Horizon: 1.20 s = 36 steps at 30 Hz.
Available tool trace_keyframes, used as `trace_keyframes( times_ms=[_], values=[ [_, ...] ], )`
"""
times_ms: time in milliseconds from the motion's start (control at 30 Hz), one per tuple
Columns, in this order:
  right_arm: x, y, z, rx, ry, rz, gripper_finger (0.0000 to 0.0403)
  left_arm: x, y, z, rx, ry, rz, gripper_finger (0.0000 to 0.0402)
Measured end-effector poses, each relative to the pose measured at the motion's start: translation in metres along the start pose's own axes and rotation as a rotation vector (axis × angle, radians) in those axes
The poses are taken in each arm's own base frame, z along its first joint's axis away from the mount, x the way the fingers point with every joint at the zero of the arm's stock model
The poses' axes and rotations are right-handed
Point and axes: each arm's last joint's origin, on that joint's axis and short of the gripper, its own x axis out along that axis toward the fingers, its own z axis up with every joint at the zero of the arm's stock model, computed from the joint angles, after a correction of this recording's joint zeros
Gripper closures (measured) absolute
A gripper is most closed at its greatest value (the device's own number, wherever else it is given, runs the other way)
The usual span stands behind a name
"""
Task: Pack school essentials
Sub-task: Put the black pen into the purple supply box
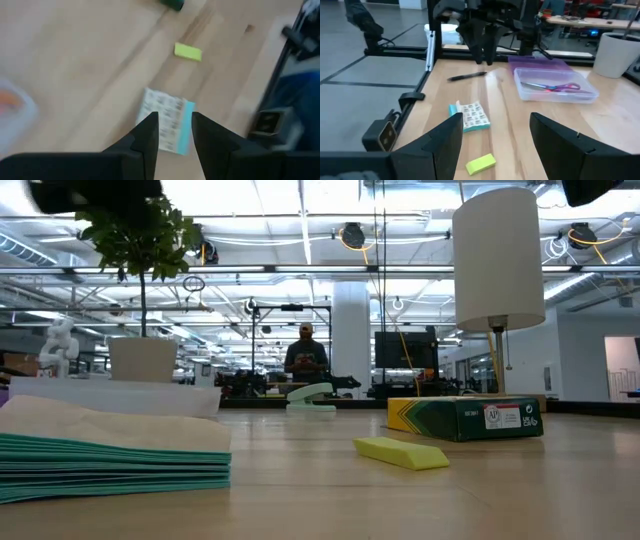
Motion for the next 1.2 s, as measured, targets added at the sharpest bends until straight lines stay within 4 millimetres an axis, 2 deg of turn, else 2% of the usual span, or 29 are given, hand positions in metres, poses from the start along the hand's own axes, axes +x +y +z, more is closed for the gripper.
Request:
trace_keyframes(
  times_ms=[267,367,533,900,1200],
  values=[
    [0.0,0.001,0.0,-0.001,0.008,0.027,0.0179,-0.008,-0.004,-0.027,-0.35,0.049,0.023,0.0284],
    [0.0,0.001,-0.001,-0.014,0.013,0.027,0.0179,-0.008,0.002,-0.04,-0.448,0.069,0.121,0.0284],
    [0.0,0.0,-0.005,-0.051,0.046,0.042,0.0179,-0.001,0.008,-0.065,-0.593,0.197,0.288,0.0284],
    [0.0,0.0,-0.005,-0.073,0.049,0.041,0.0179,0.027,0.009,-0.104,-0.7,0.282,0.48,0.0284],
    [0.0,0.001,-0.005,-0.07,0.056,0.064,0.0179,0.028,0.012,-0.112,-0.724,0.289,0.54,0.0284]
  ],
)
